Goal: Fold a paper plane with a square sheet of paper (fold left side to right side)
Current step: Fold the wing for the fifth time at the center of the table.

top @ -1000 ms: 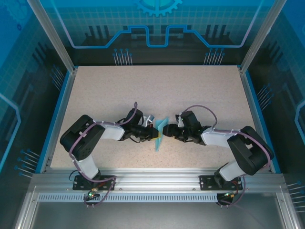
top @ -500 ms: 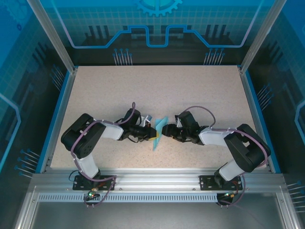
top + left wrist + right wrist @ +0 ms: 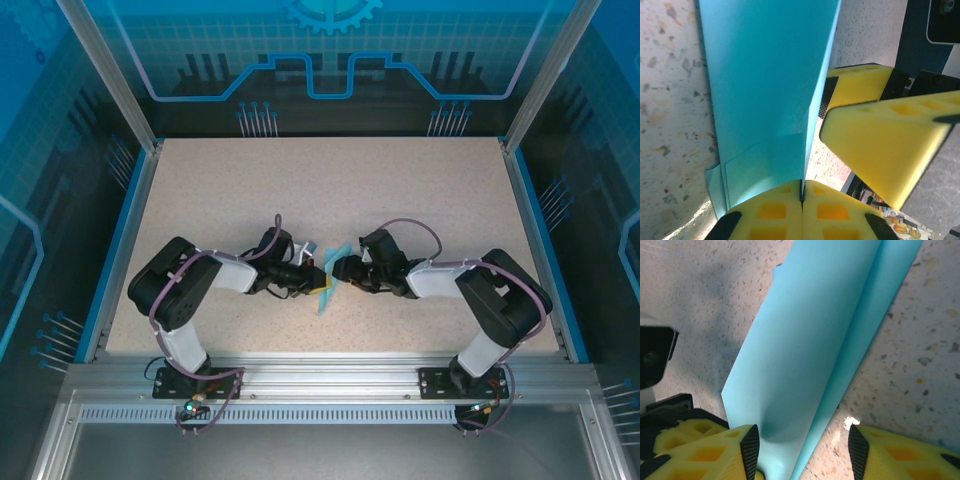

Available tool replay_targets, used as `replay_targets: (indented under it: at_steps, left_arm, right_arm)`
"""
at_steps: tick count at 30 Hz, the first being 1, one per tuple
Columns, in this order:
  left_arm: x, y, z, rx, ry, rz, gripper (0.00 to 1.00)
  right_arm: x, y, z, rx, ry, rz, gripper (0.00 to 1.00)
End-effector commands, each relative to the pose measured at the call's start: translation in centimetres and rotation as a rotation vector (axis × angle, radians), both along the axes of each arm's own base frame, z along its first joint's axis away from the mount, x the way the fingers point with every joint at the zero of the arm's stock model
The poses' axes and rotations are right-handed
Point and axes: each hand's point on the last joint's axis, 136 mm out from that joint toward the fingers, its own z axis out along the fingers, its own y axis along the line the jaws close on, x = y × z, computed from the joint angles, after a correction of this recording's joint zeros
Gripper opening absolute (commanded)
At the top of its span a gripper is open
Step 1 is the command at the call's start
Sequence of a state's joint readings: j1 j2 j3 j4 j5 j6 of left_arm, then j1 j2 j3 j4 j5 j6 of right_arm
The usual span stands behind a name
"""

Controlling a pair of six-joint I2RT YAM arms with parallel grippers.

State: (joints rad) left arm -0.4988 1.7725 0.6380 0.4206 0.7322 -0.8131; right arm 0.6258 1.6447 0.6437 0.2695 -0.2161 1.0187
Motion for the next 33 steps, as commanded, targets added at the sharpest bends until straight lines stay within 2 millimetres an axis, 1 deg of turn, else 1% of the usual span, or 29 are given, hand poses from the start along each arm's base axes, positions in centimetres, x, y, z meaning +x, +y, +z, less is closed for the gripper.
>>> replay_targets:
  at_steps: [1, 5, 8, 14, 22, 24, 28, 29, 33]
  left_arm:
    - [-0.3, 0.4, -0.4, -0.011, 0.002, -0.016, 0.02]
    - [-0.3, 0.5, -0.7, -0.008, 0.006, -0.012, 0.02]
    - [-0.3, 0.5, -0.8, -0.005, 0.009, -0.013, 0.03]
    - [-0.2, 0.5, -0.6, -0.005, 0.008, -0.012, 0.08]
    - [0.1, 0.7, 0.6, -0.003, -0.015, -0.013, 0.19]
    - [0.2, 0.9, 0.9, 0.000, -0.020, -0.010, 0.24]
    - [0.6, 1.6, 1.4, 0.001, -0.027, 0.005, 0.29]
    - [0.7, 1.7, 1.5, 0.003, -0.027, 0.008, 0.32]
    - [1.2, 2.0, 1.3, 0.015, -0.023, 0.011, 0.39]
  right_arm:
    - [0.5, 1.2, -0.2, 0.005, -0.003, -0.004, 0.50]
    - [0.4, 1.1, -0.8, -0.011, 0.020, -0.020, 0.46]
    - [0.0, 0.7, -1.5, -0.041, 0.059, -0.027, 0.45]
    - [-0.4, 0.2, -2.7, -0.087, 0.119, -0.040, 0.44]
    - [-0.9, 0.0, -3.9, -0.118, 0.174, -0.045, 0.43]
    - [-0.8, 0.2, -4.0, -0.115, 0.176, -0.043, 0.43]
    - [-0.7, 0.3, -4.0, -0.111, 0.174, -0.041, 0.43]
    - [-0.7, 0.3, -4.0, -0.112, 0.175, -0.041, 0.43]
    - [-0.7, 0.2, -4.0, -0.114, 0.174, -0.038, 0.43]
